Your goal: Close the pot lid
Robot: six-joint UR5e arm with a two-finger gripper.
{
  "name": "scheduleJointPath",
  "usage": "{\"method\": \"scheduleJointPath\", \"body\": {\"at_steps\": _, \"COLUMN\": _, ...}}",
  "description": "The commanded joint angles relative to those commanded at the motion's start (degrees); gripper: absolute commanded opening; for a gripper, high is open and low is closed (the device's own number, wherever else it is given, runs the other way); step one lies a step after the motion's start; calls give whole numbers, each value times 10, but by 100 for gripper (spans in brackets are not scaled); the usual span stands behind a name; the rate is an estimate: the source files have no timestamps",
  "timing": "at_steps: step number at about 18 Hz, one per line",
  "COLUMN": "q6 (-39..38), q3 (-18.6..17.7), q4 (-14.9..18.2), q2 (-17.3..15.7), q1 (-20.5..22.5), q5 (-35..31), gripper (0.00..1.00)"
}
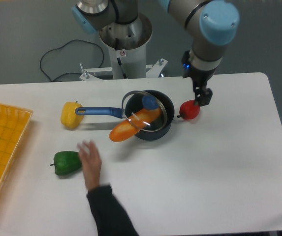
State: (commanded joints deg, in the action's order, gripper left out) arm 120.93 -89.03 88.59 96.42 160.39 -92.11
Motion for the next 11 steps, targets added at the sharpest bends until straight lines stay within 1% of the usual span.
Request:
{"method": "scheduleJointPath", "body": {"at_steps": 2, "q6": 6, "q3": -7, "q4": 0, "q2": -8, "q1": 26, "q5": 5, "gripper": 100}}
{"method": "scheduleJointPath", "body": {"at_steps": 6, "q6": 43, "q3": -7, "q4": 1, "q2": -11, "q1": 49, "q5": 2, "gripper": 100}}
{"method": "scheduleJointPath", "body": {"at_steps": 8, "q6": 82, "q3": -15, "q4": 3, "q2": -17, "q1": 80, "q5": 7, "gripper": 100}}
{"method": "scheduleJointPath", "body": {"at_steps": 9, "q6": 102, "q3": -16, "q4": 3, "q2": -17, "q1": 86, "q5": 14, "gripper": 100}}
{"method": "scheduleJointPath", "body": {"at_steps": 11, "q6": 104, "q3": -16, "q4": 3, "q2": -17, "q1": 85, "q5": 34, "gripper": 100}}
